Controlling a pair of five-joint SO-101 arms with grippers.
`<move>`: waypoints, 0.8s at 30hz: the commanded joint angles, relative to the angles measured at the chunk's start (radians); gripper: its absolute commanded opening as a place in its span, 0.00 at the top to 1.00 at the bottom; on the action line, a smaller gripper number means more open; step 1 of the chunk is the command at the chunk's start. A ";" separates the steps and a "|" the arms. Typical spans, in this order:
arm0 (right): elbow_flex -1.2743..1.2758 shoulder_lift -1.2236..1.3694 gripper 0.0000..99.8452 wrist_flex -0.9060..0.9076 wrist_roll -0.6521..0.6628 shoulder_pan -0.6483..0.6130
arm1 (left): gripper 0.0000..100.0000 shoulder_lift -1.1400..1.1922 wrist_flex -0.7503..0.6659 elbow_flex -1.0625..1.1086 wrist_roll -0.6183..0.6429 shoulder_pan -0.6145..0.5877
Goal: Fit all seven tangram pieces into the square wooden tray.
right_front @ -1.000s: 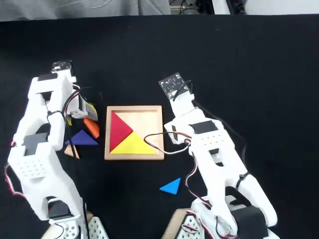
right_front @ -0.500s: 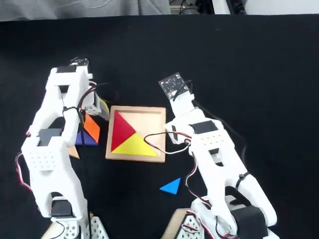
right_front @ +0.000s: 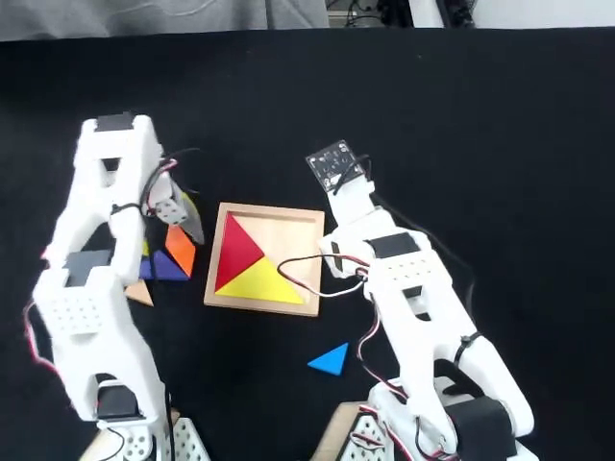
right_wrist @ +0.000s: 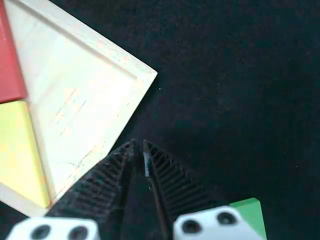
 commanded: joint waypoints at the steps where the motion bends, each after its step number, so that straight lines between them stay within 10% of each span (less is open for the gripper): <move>1: -0.004 0.010 0.99 -0.012 0.000 0.011 | 0.79 -0.121 -0.052 0.099 0.187 -0.039; 24: -0.002 0.010 0.99 -0.015 0.000 0.011 | 0.75 -0.189 -0.247 0.173 0.272 0.088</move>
